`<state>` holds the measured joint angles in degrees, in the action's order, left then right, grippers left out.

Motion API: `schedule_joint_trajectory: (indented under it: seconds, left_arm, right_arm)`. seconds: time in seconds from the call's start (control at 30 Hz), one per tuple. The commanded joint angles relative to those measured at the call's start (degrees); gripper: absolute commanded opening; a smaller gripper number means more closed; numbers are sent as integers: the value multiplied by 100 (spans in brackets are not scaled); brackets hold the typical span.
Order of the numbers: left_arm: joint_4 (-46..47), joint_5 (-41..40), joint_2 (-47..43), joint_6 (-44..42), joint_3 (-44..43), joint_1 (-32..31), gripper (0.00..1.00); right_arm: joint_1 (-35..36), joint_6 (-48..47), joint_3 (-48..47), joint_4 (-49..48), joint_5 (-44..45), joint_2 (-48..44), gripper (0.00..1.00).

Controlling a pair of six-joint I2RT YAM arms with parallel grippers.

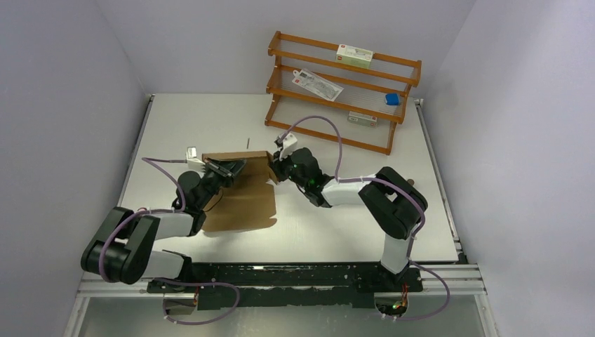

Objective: Fold the paper box

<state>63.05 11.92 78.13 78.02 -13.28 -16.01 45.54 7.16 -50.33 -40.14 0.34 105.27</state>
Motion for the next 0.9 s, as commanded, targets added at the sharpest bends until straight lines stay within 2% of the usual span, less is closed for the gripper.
schedule_joint_trajectory:
  seconds: [0.0, 0.23, 0.33, 0.37, 0.53, 0.63, 0.77, 0.87]
  left_arm:
    - [367, -135, -326, -28, 92, -261, 5]
    - [531, -522, -194, -136, 264, -679, 5]
    - [817, -462, 43, -126, 293, -710, 5]
    - [991, -478, 125, -99, 344, -715, 8]
    - [855, -390, 309, -144, 109, -581, 50]
    - [702, -312, 379, -192, -154, -377, 68]
    - [96, -125, 524, -422, -635, -33, 76]
    - [294, -5, 777, -353, -778, 225, 76]
  right_arm:
    - [-129, 525, -223, 470, 1133, -73, 0]
    - [-92, 741, -301, 607, 1176, -6, 2]
    - [-78, 424, -113, 340, 1126, -22, 0]
    - [-79, 313, -69, 276, 1115, -18, 0]
    - [-84, -83, -64, 296, 886, 29, 0]
    - [-78, -230, 40, 129, 667, 3, 0]
    - [-80, -529, 103, 92, 290, 2, 0]
    - [-83, -665, 187, 18, -69, -22, 0]
